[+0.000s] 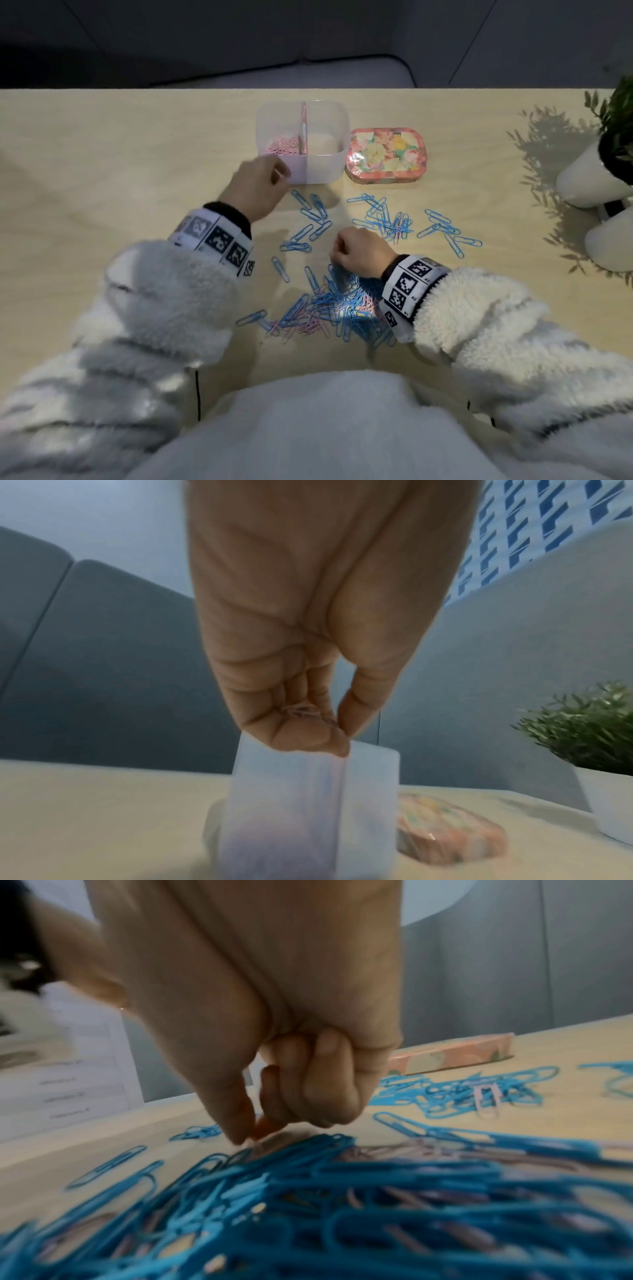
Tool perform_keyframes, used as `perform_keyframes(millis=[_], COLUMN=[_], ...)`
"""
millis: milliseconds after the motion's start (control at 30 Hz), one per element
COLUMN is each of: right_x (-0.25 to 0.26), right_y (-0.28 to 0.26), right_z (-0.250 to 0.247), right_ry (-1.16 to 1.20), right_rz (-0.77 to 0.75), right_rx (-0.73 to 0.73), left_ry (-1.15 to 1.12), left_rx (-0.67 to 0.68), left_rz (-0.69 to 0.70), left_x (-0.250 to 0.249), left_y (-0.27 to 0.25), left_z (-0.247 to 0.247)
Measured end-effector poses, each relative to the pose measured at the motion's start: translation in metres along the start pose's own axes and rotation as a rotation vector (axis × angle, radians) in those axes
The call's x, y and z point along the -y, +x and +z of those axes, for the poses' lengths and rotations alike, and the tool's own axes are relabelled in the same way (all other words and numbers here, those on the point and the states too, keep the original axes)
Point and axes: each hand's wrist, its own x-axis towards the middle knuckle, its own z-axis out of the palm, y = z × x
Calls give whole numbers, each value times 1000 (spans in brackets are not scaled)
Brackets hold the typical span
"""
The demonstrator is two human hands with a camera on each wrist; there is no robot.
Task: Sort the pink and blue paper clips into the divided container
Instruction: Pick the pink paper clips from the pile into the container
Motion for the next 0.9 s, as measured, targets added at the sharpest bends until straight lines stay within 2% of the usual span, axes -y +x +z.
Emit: perform_keyframes(millis=[133,267,367,500,600,700,767,900], right_x=[1,11,27,66,95,108,107,75], right_y=[2,21,38,70,91,101,101,71], right_z=[-13,-52,-82,-103,-104,-102,-104,-108], right_ry=[89,338,519,664,699,475,399,680], right_rz=[-53,-73,-119,-147,-181,-196,-205,-217], right_rx=[-36,-127,-168,-331,-331,-231,-228,-351], left_ry=[50,90,29,-89,-264,-312,-241,-128], left_rx=[-126,-72,-81,-178,-226,-133,16,234], left_rz=[-20,-144,-170,-46,76,121,126,146], left_x=[-18,-27,-20,-11,-7,4,11,22], left_y=[44,71,70,39,1,-37,-56,-78], left_z=[-14,-11,-8,-9,-3,10,21,51])
